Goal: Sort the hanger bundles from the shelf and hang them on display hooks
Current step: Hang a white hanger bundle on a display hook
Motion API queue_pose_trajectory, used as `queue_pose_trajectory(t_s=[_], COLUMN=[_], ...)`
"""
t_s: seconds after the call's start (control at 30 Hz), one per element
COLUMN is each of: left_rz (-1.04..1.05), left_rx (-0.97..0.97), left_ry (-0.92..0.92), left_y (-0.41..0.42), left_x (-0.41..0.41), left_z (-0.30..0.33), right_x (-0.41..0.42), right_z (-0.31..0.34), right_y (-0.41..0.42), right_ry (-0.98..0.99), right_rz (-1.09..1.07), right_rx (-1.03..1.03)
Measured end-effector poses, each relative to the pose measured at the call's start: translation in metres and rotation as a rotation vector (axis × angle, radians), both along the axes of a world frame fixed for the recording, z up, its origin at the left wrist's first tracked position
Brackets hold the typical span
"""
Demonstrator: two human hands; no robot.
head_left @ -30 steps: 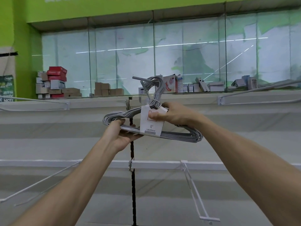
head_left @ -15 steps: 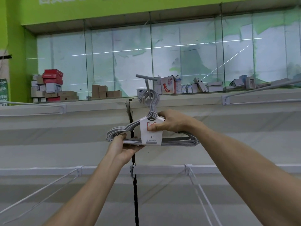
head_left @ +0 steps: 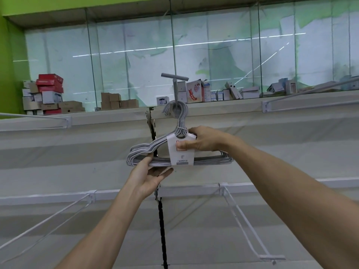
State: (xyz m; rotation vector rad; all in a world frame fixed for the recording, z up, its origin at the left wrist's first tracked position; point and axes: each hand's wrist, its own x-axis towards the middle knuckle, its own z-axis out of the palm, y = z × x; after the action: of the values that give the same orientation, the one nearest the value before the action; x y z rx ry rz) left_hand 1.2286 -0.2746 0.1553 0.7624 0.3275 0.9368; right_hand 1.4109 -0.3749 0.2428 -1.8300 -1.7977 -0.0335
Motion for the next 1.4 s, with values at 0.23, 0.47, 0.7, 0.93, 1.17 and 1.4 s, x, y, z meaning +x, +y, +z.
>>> queue_pose_trajectory(t_s=[0.23, 0.47, 0.7, 0.93, 1.17, 1.4], left_rz=[-0.117, 0.219, 0.243, 0.119, -0.021, -0.181], left_rx=[0.336, 0.954, 1.286, 1.481, 1.662, 1.710], left_ry=[0.388, 0.447, 0.447, 0.297, 0.146, -0.025], left_y=[-0.028, -0.073, -0.115, -0.166, -0.255, -0.365], left_x=[-0.041, -0.075, -0.082, -0.065, -0.029, 0.017], left_z=[-0.017, -0.023, -0.032, -0.043, -0.041, -0.045], right_x=[-0.015, -0.031, -0.049, -0.051, -0.050, -0.048], right_z=[-0.014, -0.049, -0.059, -0.075, -0.085, -0.088], right_y=[-0.026, -0.091, -0.141, -0.216, -0.328, -0.473], right_ry=[-0.069, 0.117, 0.135, 0.067, 0.022, -0.008], right_rz=[-0.093, -0.074, -0.169, -0.376, -0.593, -0.778], right_rx=[0.238, 0.547, 0.567, 0.629, 0.590, 0.614])
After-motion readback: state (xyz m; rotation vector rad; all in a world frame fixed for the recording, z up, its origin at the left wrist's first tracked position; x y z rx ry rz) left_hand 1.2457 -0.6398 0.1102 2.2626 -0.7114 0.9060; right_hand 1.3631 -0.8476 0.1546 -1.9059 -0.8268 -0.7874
